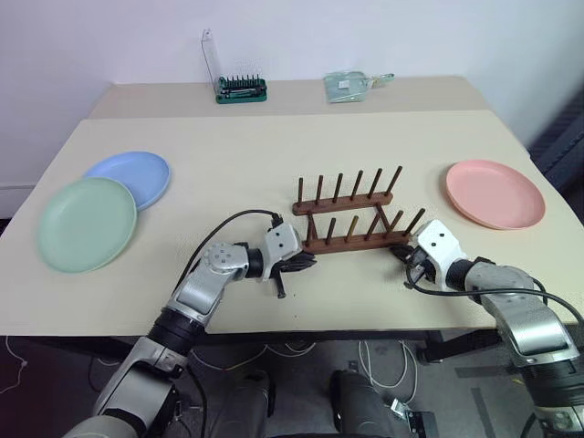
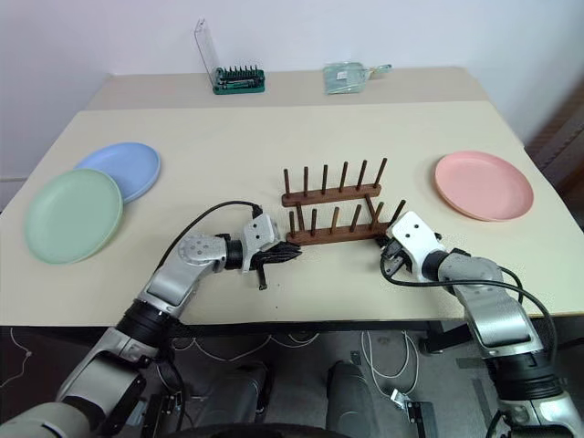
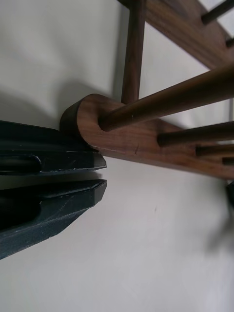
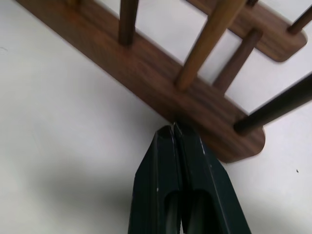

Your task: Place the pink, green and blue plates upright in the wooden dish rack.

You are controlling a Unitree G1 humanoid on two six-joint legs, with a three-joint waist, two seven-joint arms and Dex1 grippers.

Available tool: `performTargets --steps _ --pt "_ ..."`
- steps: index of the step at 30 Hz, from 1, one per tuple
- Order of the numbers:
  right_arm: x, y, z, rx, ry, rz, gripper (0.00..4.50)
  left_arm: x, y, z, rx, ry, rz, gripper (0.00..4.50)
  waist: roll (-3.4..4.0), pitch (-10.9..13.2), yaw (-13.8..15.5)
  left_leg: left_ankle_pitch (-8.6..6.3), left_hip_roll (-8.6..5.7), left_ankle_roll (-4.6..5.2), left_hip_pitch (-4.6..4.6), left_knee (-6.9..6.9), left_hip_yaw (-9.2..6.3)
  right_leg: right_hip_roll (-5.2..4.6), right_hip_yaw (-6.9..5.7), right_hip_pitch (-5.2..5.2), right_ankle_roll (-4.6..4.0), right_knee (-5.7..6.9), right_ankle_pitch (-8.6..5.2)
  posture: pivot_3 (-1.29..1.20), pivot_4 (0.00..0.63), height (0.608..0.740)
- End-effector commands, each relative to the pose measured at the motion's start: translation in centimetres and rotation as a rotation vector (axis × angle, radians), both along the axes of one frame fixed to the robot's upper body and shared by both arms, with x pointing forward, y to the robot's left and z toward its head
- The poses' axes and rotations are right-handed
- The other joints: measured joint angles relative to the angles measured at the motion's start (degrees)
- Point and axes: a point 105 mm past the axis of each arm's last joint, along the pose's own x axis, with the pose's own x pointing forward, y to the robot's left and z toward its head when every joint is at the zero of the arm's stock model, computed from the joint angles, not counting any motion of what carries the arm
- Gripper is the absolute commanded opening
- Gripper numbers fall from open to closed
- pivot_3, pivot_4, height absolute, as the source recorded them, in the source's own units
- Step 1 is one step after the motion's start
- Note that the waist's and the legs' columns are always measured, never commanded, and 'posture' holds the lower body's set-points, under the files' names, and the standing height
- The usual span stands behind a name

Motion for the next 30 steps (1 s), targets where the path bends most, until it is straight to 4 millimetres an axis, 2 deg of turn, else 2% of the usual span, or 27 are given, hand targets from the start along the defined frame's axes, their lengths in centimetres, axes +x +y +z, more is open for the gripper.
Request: performTargets --steps 1,8,11,16,20,21,22,24,27,30 --pt "2.1 0.0 0.6 -0.048 -0.073 -0.029 0.02 2.8 1.8 -0.6 0.053 -0.077 0.182 0.31 0.00 0.00 -0.14 0.00 0.00 0.00 0.06 0.00 0.01 0.00 0.00 0.04 -0.01 0.00 0.01 0.00 0.150 0.740" --pt "4.7 0.1 1.3 -0.064 -0.137 -0.058 0.02 5.5 2.1 -0.3 0.034 -0.108 0.321 0.31 -0.01 -0.01 -0.25 0.00 -0.01 -0.01 0.24 -0.04 0.00 0.00 0.00 0.19 0.01 0.02 0.00 0.00 0.150 0.740" --pt "5.2 0.3 1.5 -0.059 -0.149 -0.060 0.02 5.9 2.2 -0.4 0.025 -0.098 0.343 0.31 0.00 -0.01 -0.49 0.01 -0.01 -0.01 0.26 -0.04 0.01 0.01 0.00 0.19 0.01 0.03 0.01 0.00 0.150 0.740" --pt "4.7 -0.1 1.6 -0.075 -0.163 -0.044 0.02 4.9 1.8 -0.6 0.024 -0.095 0.273 0.31 0.00 -0.02 -1.14 0.01 -0.01 -0.01 0.27 -0.09 -0.01 0.01 0.00 0.19 0.02 0.04 0.00 0.00 0.150 0.740" --pt "3.5 -2.2 3.4 -0.074 -0.173 -0.076 0.02 3.0 0.8 0.9 -0.084 -0.084 0.159 0.31 0.03 -0.02 -1.18 0.01 -0.01 -0.01 0.27 -0.13 -0.01 0.01 0.01 0.18 0.04 0.03 -0.01 0.00 0.150 0.740" --pt "3.3 -2.9 4.0 -0.087 -0.184 -0.094 0.52 2.3 0.4 1.6 -0.129 -0.081 0.121 0.31 0.04 -0.01 -1.17 0.00 -0.01 -0.01 0.25 -0.14 -0.01 0.01 0.01 0.18 0.04 0.01 -0.02 0.00 0.150 0.740" --pt "3.1 -3.4 4.3 -0.098 -0.190 -0.105 0.80 1.9 0.2 2.1 -0.155 -0.079 0.097 0.31 0.04 0.00 -1.16 0.00 -0.01 0.00 0.22 -0.13 0.00 0.01 0.03 0.16 0.04 0.01 -0.02 0.00 0.150 0.740" --pt "2.7 -4.3 5.0 -0.121 -0.205 -0.128 1.76 1.1 -0.2 2.8 -0.204 -0.062 0.057 0.31 0.04 0.01 -1.13 0.00 -0.01 0.00 0.14 -0.10 -0.01 0.01 0.04 0.09 0.04 0.01 -0.02 0.00 0.150 0.740" --pt "2.3 -9.3 5.5 -0.340 -0.222 -0.251 3.23 -1.4 -1.5 4.1 -0.274 -0.029 -0.091 0.31 0.04 0.01 -1.10 0.00 -0.01 0.00 0.07 -0.05 -0.01 0.01 0.03 0.05 0.03 0.02 -0.02 0.00 0.150 0.740" --pt "2.5 -11.7 5.4 -0.425 -0.223 -0.308 3.23 -2.2 -2.0 4.3 -0.270 -0.020 -0.144 0.31 0.03 0.01 -1.03 0.00 -0.03 0.00 0.04 -0.04 0.04 0.00 0.04 0.05 0.03 -0.01 -0.02 0.00 0.150 0.740"
